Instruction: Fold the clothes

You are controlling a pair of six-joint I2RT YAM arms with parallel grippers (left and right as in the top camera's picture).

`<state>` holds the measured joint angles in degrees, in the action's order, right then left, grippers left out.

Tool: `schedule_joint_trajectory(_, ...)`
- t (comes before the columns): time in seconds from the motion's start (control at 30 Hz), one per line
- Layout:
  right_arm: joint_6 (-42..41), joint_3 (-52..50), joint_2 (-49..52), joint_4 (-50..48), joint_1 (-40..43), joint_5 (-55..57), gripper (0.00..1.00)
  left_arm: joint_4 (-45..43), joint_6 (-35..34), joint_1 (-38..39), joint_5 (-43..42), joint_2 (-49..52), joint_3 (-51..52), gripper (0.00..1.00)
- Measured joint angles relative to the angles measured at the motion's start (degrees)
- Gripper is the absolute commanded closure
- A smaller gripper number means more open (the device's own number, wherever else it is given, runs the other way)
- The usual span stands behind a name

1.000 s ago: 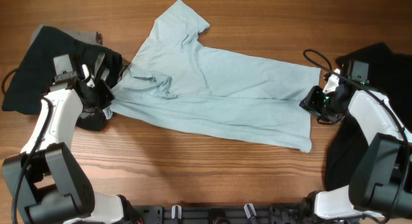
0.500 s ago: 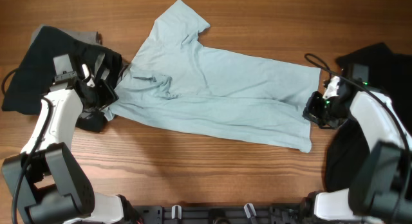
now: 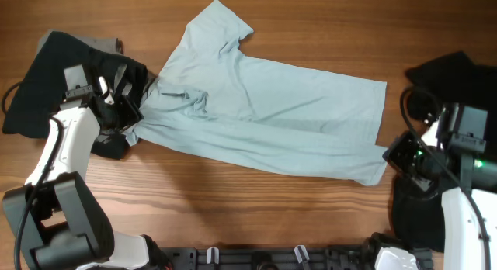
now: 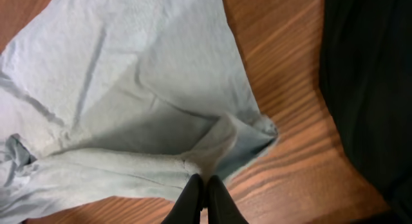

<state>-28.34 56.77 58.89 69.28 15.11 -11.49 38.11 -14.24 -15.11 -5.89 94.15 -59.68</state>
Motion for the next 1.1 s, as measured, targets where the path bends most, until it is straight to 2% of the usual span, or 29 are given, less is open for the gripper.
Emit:
schedule_joint_trajectory(0.23,-0.83,-0.04,6.75,-0.87,0.00,0.17,0.96,0.00,0.00,0.00,0.00,0.00,-0.04,0.34)
schedule_joint_trajectory(0.4,-1.03,-0.17,16.85,-7.15,0.00,1.42,0.95,0.00,0.00,0.00,0.00,0.00,-0.07,0.34)
schedule_joint_trajectory(0.6,-1.03,-0.17,23.67,-13.35,0.00,1.51,0.94,0.00,0.00,0.00,0.00,0.00,-0.07,0.34)
schedule_joint_trajectory(0.63,-1.03,-0.22,24.15,-14.27,0.00,1.51,0.92,0.00,0.00,0.00,0.00,0.00,-0.07,0.34)
schedule_joint_trajectory(0.67,-1.03,-0.24,24.63,-15.45,0.00,1.51,0.81,0.00,0.00,0.00,0.00,0.00,-0.07,0.34)
schedule_joint_trajectory(0.7,-1.07,-0.26,24.94,-16.72,0.00,1.53,0.61,0.00,0.00,0.00,0.00,0.00,-0.07,0.33)
schedule_joint_trajectory(0.73,-1.05,-0.26,25.14,-17.59,0.00,1.51,0.50,0.02,0.00,0.00,0.00,0.00,-0.07,0.32)
schedule_joint_trajectory(0.77,-1.64,-0.26,25.24,-18.69,0.00,1.68,0.44,0.00,-0.02,0.00,-0.04,0.00,-0.07,0.31)
schedule_joint_trajectory(0.97,-1.84,0.11,25.29,-23.08,2.10,1.22,0.43,0.17,0.17,0.00,-4.96,-0.07,-0.11,0.30)
schedule_joint_trajectory(1.1,5.75,6.05,25.27,-24.57,3.87,-3.45,0.43,2.89,1.81,0.00,-14.29,-2.23,-1.22,0.31)
